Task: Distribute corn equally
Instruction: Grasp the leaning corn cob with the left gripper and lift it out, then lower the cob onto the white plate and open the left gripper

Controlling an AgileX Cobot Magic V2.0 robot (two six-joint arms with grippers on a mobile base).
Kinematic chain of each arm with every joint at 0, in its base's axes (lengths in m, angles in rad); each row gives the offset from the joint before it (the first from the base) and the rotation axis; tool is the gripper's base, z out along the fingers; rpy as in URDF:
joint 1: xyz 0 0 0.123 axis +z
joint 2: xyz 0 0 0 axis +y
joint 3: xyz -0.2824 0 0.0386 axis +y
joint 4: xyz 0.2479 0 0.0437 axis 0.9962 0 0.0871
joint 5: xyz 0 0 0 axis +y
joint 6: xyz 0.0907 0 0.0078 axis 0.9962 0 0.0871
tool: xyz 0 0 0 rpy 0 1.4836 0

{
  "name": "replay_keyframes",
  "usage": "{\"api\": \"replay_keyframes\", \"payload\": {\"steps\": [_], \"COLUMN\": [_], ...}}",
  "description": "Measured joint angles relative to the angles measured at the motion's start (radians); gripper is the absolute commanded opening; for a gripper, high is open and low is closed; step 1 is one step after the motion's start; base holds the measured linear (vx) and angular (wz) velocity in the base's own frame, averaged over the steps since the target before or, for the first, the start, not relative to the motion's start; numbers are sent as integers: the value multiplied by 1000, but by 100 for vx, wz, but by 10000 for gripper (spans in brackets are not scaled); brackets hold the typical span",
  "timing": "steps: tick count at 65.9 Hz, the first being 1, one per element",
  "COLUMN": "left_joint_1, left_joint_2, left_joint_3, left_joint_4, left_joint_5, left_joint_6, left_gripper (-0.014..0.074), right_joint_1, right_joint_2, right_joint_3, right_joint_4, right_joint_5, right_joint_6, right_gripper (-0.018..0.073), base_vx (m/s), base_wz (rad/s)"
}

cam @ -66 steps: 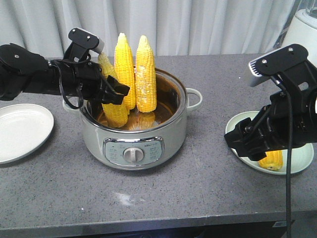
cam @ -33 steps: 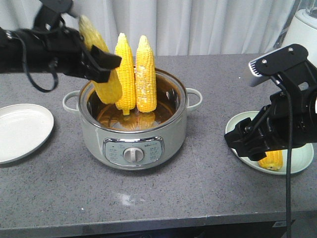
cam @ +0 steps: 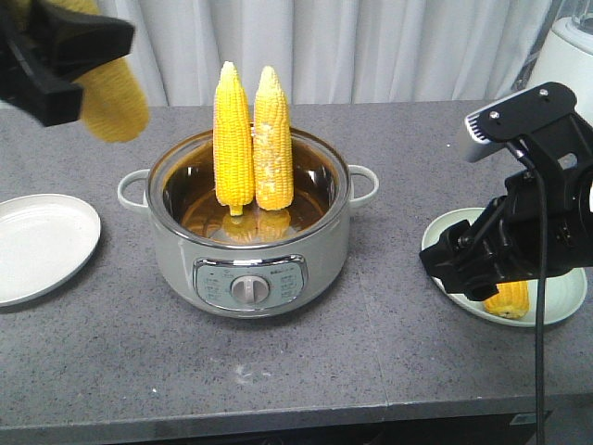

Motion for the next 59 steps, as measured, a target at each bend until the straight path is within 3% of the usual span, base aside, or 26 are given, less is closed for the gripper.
{"api": "replay_keyframes", "payload": {"steps": [20, 29, 42, 49, 59], "left_joint_1": [0, 0, 1, 21, 98], "left_joint_2": [5, 66, 169, 220, 290], "left_joint_3": [-42, -97, -126, -126, -127], "left_joint_4": [635, 820, 933, 938, 937], "left_joint_5": [254, 389, 508, 520, 522], "left_joint_6": [-584, -732, -795, -798, -799], "left_gripper": [248, 248, 248, 248, 248], "right_joint_1": [0, 0, 0, 0, 0], "right_joint_2": [0, 0, 0, 0, 0], "right_joint_3": [0, 0, 0, 0, 0], "right_joint_4": [0, 0, 0, 0, 0], "right_joint_5": [0, 0, 0, 0, 0], "right_joint_6": [0, 0, 0, 0, 0], "right_gripper": [572, 572, 572, 572, 572], "base_vx": [0, 0, 0, 0, 0], "base_wz": [0, 0, 0, 0, 0]}}
